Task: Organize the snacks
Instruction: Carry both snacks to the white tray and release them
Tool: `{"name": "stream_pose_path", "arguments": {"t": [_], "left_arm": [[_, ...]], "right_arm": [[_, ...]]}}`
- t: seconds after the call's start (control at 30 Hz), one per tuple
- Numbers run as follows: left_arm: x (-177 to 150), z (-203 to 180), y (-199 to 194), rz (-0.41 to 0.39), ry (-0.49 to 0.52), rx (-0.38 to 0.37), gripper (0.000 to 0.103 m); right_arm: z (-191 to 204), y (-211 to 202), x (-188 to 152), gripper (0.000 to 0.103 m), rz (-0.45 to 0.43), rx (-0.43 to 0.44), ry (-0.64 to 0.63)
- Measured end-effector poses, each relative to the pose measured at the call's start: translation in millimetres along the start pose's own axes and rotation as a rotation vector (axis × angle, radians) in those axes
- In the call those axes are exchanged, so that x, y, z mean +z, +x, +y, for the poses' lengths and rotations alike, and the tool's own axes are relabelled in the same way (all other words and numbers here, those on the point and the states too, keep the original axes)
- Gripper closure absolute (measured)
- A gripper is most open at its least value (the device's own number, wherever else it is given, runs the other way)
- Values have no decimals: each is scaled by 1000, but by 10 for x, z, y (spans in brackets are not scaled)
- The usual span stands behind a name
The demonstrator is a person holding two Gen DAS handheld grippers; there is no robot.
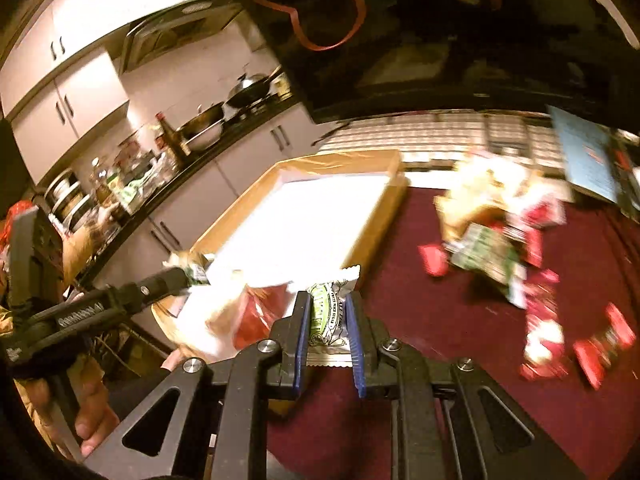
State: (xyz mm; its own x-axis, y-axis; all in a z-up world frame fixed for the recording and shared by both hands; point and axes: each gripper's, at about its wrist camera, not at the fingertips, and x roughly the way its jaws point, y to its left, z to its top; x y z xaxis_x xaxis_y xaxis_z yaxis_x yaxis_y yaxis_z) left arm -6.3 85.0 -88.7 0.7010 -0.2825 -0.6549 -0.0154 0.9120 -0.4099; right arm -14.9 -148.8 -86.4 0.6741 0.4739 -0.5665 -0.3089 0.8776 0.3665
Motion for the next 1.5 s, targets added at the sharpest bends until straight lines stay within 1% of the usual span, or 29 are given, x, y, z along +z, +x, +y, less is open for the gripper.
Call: {"name": "stream_pose_path", "arguments": {"t": [0.07,0.17,0.2,0.23,0.27,0.37,0.43,0.53,0.6,0.63,0.67,0.7,0.73,0.77,0.8,0.83,0.9,0.97,1.0,1.07,1.17,1.2,1.3,1.4,1.47,1.5], "left_arm": [[39,103,102,21,-1,23,90],[83,196,221,45,9,40,90],[92,225,242,49,8,48,90],[92,256,261,54,10,65,90],[99,263,287,61,21,80,90],[95,311,373,97,54,138,90],[85,298,401,108,65,138,89],[99,328,404,117,35,128,88],[103,335,395,116,25,140,86],[99,315,379,115,29,153,83],[91,297,361,107,34,168,79],[81,281,336,97,38,183,67],[68,256,298,76,43,199,54],[51,218,245,48,52,215,48],[36,175,191,16,61,237,37],[11,106,123,-20,77,262,31],[-18,-11,28,-61,109,280,31],[-54,-129,-67,-102,120,296,31],[-73,-184,-105,-118,124,296,31],[-105,-314,-179,-141,134,266,31],[-167,-497,-274,-179,154,183,30],[-196,-566,-286,-185,170,148,26],[-252,-738,-261,-165,212,127,26],[-298,-894,-220,-130,227,69,26],[-346,-995,-230,-127,239,48,26],[-362,-1051,-239,-128,244,42,26]], "right_arm": [[140,200,88,85,27,8,-16],[209,584,294,85,81,-15,-47],[179,607,249,85,90,-23,-54],[211,734,270,85,105,-46,-71],[191,763,202,85,112,-61,-83],[170,965,192,85,137,-102,-94],[188,989,194,85,132,-102,-104],[302,1073,202,84,134,-116,-133],[360,1121,213,83,132,-121,-146],[409,1153,233,81,134,-114,-145],[365,1120,208,76,137,-98,-141],[329,1060,171,73,138,-74,-137],[358,1031,180,63,134,-52,-129],[295,949,143,55,126,-44,-121],[270,846,117,52,106,-38,-110],[283,770,113,47,89,-31,-101],[261,562,65,47,60,-8,-77],[127,286,-36,45,41,13,-54],[108,204,-48,45,33,18,-49],[91,21,-54,45,6,24,-46],[-22,-223,-53,42,-32,19,-25],[-94,-291,-81,40,-41,17,-13],[-319,-443,-149,32,-67,-5,38],[-537,-554,-217,32,-79,-33,90],[-672,-649,-278,32,-86,-47,118],[-654,-667,-263,32,-91,-54,126]]}}
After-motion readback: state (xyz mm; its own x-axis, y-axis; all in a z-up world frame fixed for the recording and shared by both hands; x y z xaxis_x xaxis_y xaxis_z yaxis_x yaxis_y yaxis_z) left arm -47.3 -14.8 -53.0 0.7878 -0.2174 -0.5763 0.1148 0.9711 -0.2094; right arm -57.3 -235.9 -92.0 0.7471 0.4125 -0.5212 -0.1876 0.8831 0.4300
